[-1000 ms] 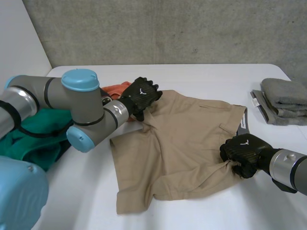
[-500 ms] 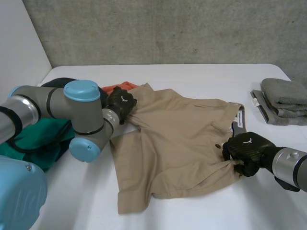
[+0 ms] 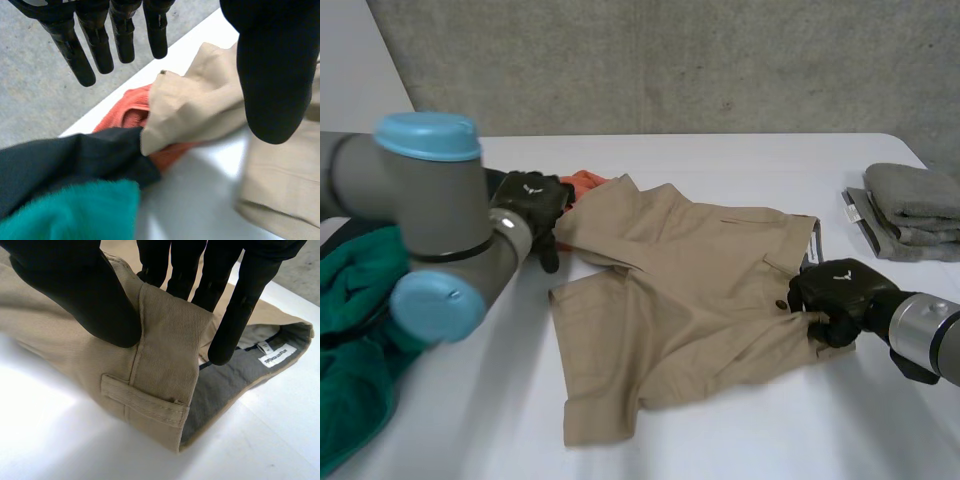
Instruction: Fold the laundry.
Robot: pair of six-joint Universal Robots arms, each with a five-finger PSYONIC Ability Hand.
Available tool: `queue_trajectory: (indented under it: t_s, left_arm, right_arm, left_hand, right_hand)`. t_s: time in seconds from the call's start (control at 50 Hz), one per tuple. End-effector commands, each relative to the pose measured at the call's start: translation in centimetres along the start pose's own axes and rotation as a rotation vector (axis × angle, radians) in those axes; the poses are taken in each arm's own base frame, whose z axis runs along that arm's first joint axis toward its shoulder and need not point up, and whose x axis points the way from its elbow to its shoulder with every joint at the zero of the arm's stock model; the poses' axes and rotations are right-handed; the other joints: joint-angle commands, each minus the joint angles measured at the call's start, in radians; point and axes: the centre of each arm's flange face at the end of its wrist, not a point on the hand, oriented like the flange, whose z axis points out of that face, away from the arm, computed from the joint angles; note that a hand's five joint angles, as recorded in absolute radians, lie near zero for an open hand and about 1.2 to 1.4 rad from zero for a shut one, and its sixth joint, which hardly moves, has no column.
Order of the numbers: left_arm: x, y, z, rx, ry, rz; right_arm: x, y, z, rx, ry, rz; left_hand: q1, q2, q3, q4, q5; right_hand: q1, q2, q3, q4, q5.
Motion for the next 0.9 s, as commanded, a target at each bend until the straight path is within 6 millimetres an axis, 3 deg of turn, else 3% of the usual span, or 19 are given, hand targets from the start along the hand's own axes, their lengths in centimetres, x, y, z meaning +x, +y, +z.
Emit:
queue_trajectory:
  t_s: [0.02,0.04,0.12,0.2,0.5,0.56,0.64,0.7,0.8,0.9]
  left_arm:
    - [1.7,3.0,-8.3,-0.108,0.139,-0.076]
    - [2.6,4.1,-9.8,-0.133,0.185,-0.090]
    - [4.5,6.7,-12.2,-0.192,0.260,-0.114]
    - [5.6,8.2,-13.1,-0.217,0.278,-0.120]
    - [8.1,9.7,-12.9,-0.205,0.287,-0.063]
    - [8.4,10.0,-12.7,-0.195,0.278,-0.050]
    - [8.5,10.0,-12.4,-0.166,0.254,-0.023]
    - [8.3,9.8,-12.6,-0.154,0.230,-0.008]
    - [7.9,8.8,-14.6,-0.126,0.235,0.009]
    - [7.2,9.0,-18.3,-0.193,0.292,0.100]
  right_arm:
    - [0.6,-0.1,0.8,0.035,0.019,0.075]
    - [0.7,-0.2,0.9,0.041,0.024,0.083]
    - [0.6,-0.2,1.0,0.041,0.021,0.091]
    - [0.2,-0.2,0.9,0.041,0.012,0.091]
    - [0.1,-0.4,0.4,0.052,0.022,0.102]
    - [0.2,-0.5,0.3,0.056,0.023,0.103]
    - [0.2,-0.6,0.2,0.058,0.028,0.102]
    - [0.0,-0.7,-0.2,0.054,0.030,0.092]
    - [-1.3,-1.1,-2.0,0.005,0.000,-0.008]
    - [-2.3,1.3,-6.3,-0.265,-0.098,-0.286]
  left_hand:
    - [0.086,0.088,0.086,0.094,0.103]
    - [0.104,0.105,0.104,0.111,0.120]
    - [0.119,0.120,0.118,0.126,0.135]
    - [0.133,0.135,0.133,0.140,0.150]
    - [0.256,0.258,0.256,0.264,0.273]
    - [0.394,0.396,0.394,0.401,0.410]
    - [1.091,1.093,1.091,1.099,1.108]
    - [1.093,1.095,1.093,1.100,1.109]
    - [1.093,1.095,1.093,1.100,1.109]
    - [1.093,1.095,1.093,1.100,1.109]
  right_hand:
    - [0.277,0.220,0.207,0.195,0.197]
    - [0.277,0.220,0.207,0.195,0.197]
    - [0.277,0.220,0.207,0.195,0.197]
    - [0.277,0.220,0.207,0.195,0.197]
    - [0.277,0.220,0.207,0.195,0.197]
    - [0.277,0.220,0.207,0.195,0.197]
    - [0.277,0.220,0.207,0.195,0.197]
    - [0.277,0.220,0.207,0.195,0.197]
    - [0.277,0.220,0.207,0.195,0.197]
    - [0.277,0.220,0.207,0.195,0.197]
